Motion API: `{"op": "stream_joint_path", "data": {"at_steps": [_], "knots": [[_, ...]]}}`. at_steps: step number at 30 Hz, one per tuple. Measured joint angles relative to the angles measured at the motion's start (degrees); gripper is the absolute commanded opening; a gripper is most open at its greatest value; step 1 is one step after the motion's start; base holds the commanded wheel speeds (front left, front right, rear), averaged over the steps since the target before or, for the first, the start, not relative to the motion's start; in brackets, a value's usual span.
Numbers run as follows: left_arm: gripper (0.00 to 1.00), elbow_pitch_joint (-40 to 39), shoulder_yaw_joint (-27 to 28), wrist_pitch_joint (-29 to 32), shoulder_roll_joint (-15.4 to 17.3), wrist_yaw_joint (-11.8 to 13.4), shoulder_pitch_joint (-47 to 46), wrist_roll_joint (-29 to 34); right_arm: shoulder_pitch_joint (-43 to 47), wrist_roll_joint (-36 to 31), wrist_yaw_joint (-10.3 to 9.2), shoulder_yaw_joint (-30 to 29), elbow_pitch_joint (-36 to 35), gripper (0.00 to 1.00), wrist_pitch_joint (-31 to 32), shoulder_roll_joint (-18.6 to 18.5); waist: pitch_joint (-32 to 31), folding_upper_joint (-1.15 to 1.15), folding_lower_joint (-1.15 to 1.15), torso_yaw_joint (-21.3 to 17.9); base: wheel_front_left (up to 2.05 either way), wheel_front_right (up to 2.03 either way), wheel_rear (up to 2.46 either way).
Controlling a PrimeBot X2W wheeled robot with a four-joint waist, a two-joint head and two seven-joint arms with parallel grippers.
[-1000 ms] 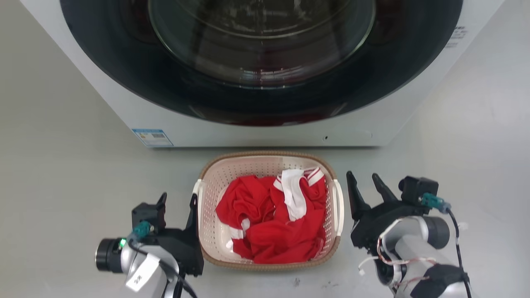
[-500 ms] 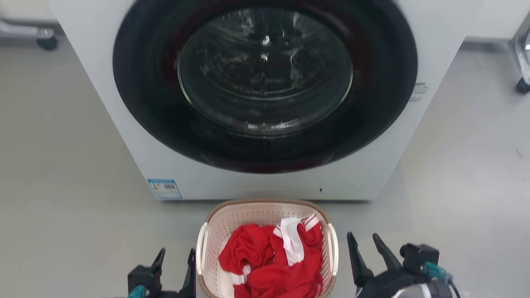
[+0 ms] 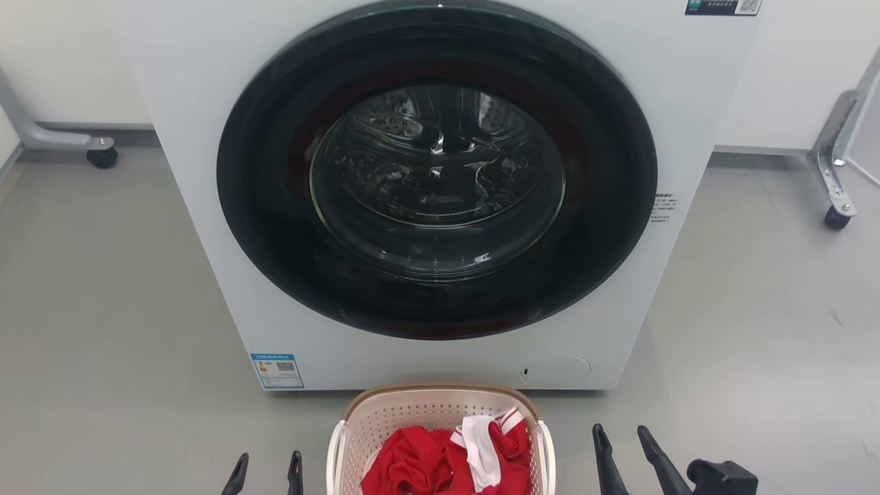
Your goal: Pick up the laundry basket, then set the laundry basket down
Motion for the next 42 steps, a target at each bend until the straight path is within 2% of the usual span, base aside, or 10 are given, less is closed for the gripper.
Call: {"op": "stream_joint_path", "data": {"at_steps": [7,17,42], "knots": [[1.0,-4.5,2.4,0.0,-0.9,0.0,4.2,2.4,4.2,-3.1,-0.01,-2.5,-4.4,1.0,0.0,0.5,-1.2,0.0,0.01,-0.4,0.0,0.0,0.0],[1.0,-8.6,4.0,0.0,-1.8,0.0,5.5,5.2,6.6,-7.0,-0.01,-6.2,-7.4,1.0,0.0,1.7,-1.2,0.0,0.01,-0.9,0.0,0.0,0.0],[1.0,-11.9,5.7,0.0,-2.9,0.0,6.4,7.0,7.8,-10.9,-0.16,-8.8,-10.7,1.0,0.0,3.2,-0.6,0.01,0.01,-1.4,0.0,0.0,0.0]]}}
